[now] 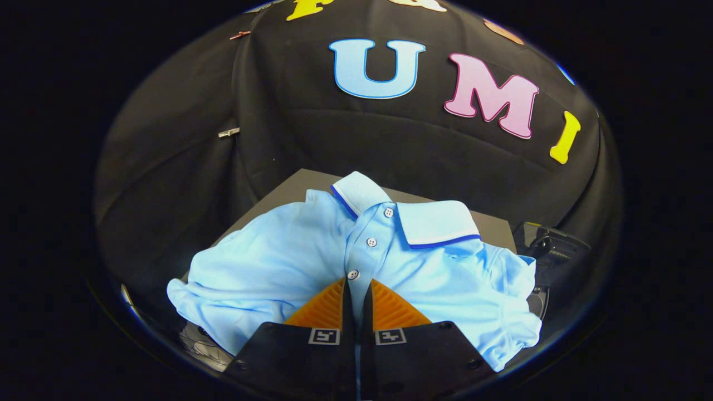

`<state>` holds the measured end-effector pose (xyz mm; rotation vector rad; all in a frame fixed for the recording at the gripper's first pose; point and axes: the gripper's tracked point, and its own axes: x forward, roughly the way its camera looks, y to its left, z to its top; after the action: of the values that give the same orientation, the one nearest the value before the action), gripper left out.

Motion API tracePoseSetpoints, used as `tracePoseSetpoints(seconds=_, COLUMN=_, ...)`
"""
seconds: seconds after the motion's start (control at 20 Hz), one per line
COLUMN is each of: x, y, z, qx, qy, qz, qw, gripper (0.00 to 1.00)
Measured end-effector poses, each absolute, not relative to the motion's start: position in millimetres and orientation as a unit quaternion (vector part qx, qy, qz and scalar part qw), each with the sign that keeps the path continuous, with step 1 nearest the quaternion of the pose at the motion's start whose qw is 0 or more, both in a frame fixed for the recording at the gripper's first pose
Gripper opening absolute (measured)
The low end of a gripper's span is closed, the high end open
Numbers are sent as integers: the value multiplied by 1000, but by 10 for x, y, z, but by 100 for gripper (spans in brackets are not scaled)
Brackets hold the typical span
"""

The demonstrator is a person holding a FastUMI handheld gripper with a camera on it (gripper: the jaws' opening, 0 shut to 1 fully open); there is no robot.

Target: Put the clothes into the washing machine and then close the washing machine lid.

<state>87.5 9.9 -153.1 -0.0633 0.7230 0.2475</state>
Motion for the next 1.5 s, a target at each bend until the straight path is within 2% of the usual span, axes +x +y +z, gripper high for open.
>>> tracePoseSetpoints(seconds=0.65, x=736, y=-238, z=-1195, qx=-19, qy=309, qz=142, qw=940, gripper=8)
tracePoseSetpoints(seconds=1.05, x=792, y=-583, z=-857, qx=-17, qy=270, qz=188, qw=944, gripper=8)
tracePoseSetpoints(seconds=1.5, x=756, y=-909, z=-852, qx=7, qy=271, qz=245, qw=931, gripper=8)
